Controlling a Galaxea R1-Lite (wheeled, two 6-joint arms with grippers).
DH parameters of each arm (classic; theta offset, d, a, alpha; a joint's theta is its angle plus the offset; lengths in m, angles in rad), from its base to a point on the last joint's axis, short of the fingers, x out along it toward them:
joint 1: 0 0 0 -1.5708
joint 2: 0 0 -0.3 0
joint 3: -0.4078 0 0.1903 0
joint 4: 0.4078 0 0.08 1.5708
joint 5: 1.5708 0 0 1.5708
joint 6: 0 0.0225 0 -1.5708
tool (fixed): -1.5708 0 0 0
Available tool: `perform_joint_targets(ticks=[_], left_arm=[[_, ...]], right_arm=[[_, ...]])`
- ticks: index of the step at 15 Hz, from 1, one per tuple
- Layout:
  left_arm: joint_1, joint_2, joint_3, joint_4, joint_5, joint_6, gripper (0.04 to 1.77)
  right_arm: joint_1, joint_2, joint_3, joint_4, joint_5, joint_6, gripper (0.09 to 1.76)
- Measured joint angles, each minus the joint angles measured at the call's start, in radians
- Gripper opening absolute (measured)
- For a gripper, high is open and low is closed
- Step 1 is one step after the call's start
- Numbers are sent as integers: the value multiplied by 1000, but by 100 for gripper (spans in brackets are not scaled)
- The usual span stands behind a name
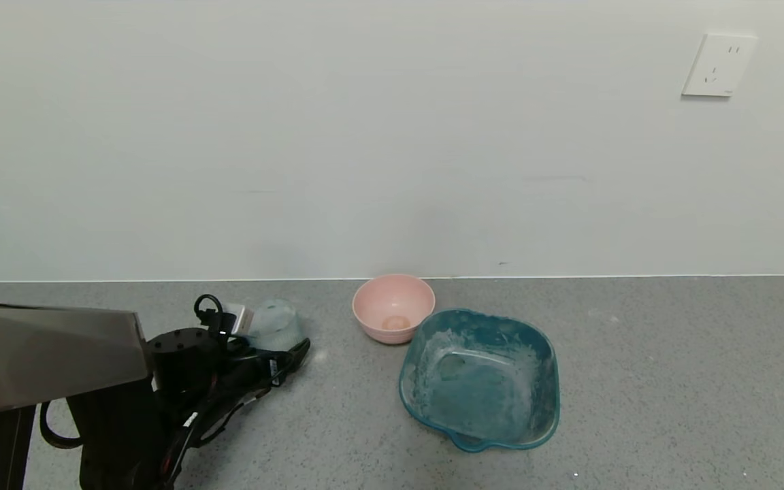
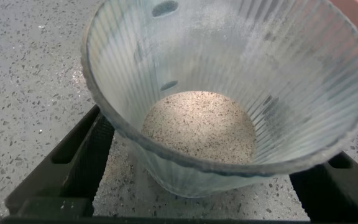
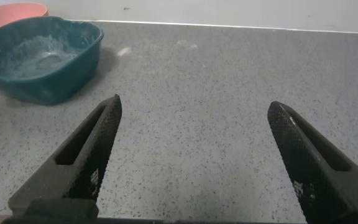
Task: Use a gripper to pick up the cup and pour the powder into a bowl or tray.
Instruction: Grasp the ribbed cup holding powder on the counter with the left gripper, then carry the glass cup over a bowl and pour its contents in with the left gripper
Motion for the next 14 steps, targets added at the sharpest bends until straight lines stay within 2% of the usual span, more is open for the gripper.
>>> perform_joint_targets(ticks=[1,3,4,14], left_arm=[[0,2,-3,0,1,0,172],[0,3,-6,1,8,-1,140],[0,3,-6,1,10,-1,134],[-1,-19,7,1,12,3,129]], right_arm=[[0,0,0,0,0,0,171],[0,0,0,0,0,0,171],[0,0,0,0,0,0,171],[0,0,0,0,0,0,171]])
